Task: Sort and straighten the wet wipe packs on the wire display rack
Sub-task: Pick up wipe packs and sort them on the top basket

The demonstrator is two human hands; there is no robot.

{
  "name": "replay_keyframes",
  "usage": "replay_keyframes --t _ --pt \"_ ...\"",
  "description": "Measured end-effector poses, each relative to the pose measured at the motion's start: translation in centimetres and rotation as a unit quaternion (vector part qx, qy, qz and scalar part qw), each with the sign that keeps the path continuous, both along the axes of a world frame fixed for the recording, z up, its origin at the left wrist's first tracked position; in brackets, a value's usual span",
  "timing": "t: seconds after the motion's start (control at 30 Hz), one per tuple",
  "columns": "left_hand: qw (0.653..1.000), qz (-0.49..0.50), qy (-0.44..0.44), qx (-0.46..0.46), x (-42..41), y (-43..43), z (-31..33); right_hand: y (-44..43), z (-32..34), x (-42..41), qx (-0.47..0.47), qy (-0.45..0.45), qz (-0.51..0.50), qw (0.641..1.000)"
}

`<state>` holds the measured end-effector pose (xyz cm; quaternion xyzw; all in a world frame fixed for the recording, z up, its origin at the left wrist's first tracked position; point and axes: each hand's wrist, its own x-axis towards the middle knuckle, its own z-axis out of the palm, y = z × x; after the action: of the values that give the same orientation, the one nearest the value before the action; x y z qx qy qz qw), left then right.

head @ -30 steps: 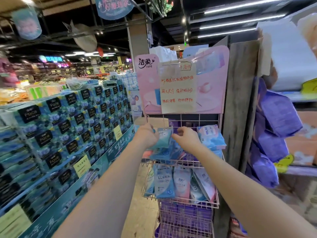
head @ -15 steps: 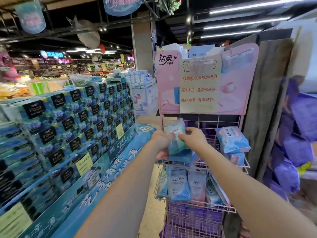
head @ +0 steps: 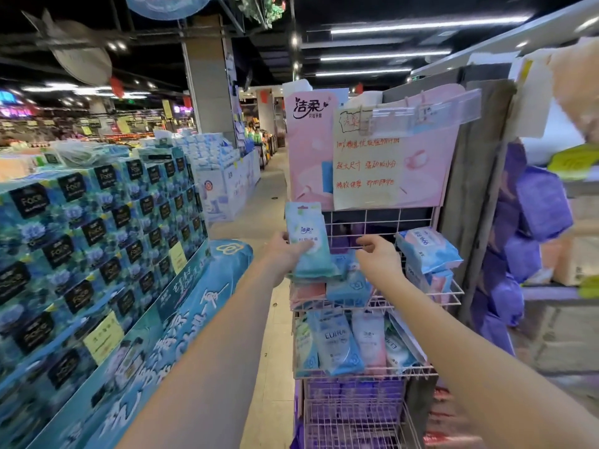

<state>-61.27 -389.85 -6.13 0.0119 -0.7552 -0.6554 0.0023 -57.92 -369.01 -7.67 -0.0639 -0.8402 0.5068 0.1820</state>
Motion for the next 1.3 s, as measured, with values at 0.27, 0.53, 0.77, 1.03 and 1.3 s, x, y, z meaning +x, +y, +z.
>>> replay_keyframes --t 0.27,0.53,0.77,1.03,1.3 --pt "0.998 0.049 0.028 0.022 -1.1 -2.0 -0.1 0.0 -0.5 -0.5 0.170 -0.075 -0.003 0.983" --pt "0.994 0.080 0.060 -0.041 -1.2 -3.5 -0.7 -2.7 -0.8 -1.8 0.374 -0.101 0.112 0.915" --pt "0.989 0.096 0.061 -0.098 -1.2 -3.0 0.1 -1.0 -0.3 -2.4 0.310 -0.047 0.050 0.948" --pt "0.985 0.097 0.050 -0.132 -1.0 -0.9 -0.4 0.1 -0.6 -1.6 0.120 0.111 0.021 0.986" --pt "0.997 0.048 0.056 0.020 -0.3 0.4 0.6 -2.8 -0.5 -2.0 0.035 0.086 0.058 0.994"
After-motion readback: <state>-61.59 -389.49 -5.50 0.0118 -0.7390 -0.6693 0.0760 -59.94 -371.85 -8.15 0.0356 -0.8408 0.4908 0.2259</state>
